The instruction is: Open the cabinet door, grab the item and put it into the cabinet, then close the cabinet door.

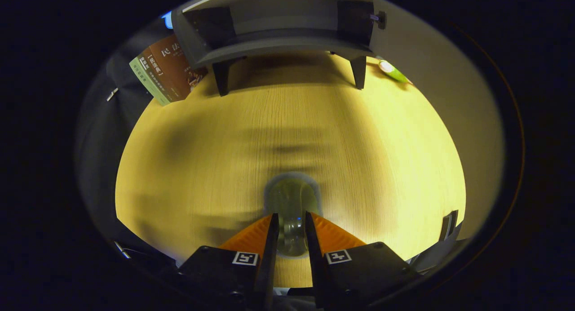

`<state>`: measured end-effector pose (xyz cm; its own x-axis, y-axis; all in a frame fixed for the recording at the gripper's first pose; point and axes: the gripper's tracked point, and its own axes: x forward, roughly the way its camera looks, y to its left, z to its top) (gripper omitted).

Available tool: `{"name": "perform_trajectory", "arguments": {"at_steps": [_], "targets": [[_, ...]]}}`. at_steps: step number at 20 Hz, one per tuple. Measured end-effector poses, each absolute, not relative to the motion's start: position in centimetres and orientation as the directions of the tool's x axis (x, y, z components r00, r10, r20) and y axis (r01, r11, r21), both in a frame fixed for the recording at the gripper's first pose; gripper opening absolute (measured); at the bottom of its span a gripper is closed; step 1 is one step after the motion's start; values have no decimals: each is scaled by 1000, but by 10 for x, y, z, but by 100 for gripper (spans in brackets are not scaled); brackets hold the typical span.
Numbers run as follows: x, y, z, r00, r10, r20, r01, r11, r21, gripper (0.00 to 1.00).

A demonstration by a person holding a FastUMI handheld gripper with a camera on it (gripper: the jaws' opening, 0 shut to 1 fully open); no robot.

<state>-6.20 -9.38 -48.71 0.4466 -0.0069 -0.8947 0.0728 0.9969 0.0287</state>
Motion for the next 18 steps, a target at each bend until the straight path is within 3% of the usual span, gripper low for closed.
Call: {"name": "perform_trajectory", "arguments": {"at_steps": [5,6,12,18], "targets": [[-61,-98,-490,445,-23,-895,58,998,3,40],[-62,-99,-491,434,-30,-900,52,999,-9,21],[-57,-99,-484,429,-25,-903,57,998,-1,21],[-22,-104,-428,547,-45,-836,73,997,-6,21]]}}
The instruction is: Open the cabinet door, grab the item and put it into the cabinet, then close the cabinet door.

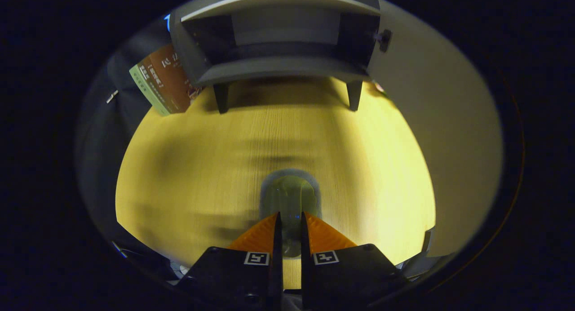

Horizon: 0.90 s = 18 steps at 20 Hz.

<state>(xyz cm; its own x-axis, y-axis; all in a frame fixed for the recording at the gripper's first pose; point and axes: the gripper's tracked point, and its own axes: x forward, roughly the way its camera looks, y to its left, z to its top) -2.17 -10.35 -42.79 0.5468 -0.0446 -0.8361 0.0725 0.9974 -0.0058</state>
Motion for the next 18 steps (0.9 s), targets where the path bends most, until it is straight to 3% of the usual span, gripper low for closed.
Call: {"name": "perform_trajectory", "arguments": {"at_steps": [11,18], "targets": [[70,-82,-241,839,-44,-542,45,999,-11,20],[151,-70,-135,934,-43,-354,25,998,-54,21]]}}
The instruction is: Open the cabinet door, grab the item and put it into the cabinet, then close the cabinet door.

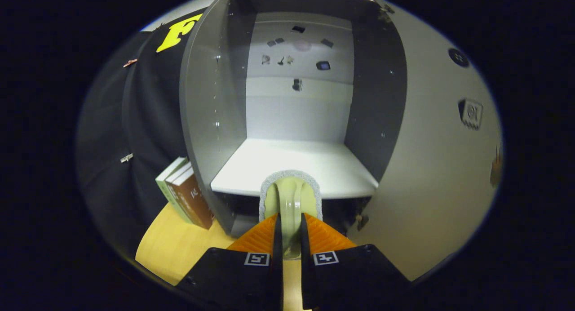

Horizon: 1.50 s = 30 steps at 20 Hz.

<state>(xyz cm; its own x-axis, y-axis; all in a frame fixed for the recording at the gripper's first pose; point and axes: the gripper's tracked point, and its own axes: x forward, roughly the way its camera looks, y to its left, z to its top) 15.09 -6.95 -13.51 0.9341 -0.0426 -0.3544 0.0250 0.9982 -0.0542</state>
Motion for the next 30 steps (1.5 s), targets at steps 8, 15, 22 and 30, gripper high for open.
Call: {"name": "perform_trajectory", "arguments": {"at_steps": [8,15,22,30], "targets": [[260,-89,-113,932,-97,-350,107,994,9,20],[305,-101,-140,913,-119,-390,151,987,51,20],[320,-93,-132,945,-90,-314,116,991,63,34],[233,-75,-70,975,-73,-212,70,997,-20,37]]}}
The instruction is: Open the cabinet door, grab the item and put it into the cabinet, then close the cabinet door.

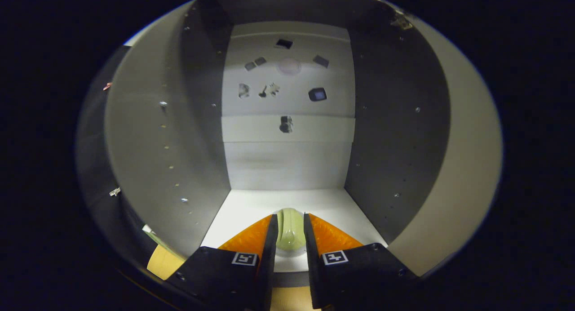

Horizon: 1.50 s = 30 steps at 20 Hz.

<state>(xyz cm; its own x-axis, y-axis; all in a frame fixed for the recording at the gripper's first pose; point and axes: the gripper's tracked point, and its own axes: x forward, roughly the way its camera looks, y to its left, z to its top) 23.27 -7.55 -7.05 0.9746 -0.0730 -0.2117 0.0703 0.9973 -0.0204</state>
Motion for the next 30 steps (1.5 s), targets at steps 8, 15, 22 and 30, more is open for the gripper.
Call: {"name": "perform_trajectory", "arguments": {"at_steps": [8,15,22,30], "targets": [[118,-49,-17,997,-65,-40,66,997,30,74],[32,-40,-10,996,-85,39,82,993,83,99],[-68,-70,-5,991,-120,60,113,988,110,99],[-162,-182,10,981,-164,100,160,986,49,99]]}}
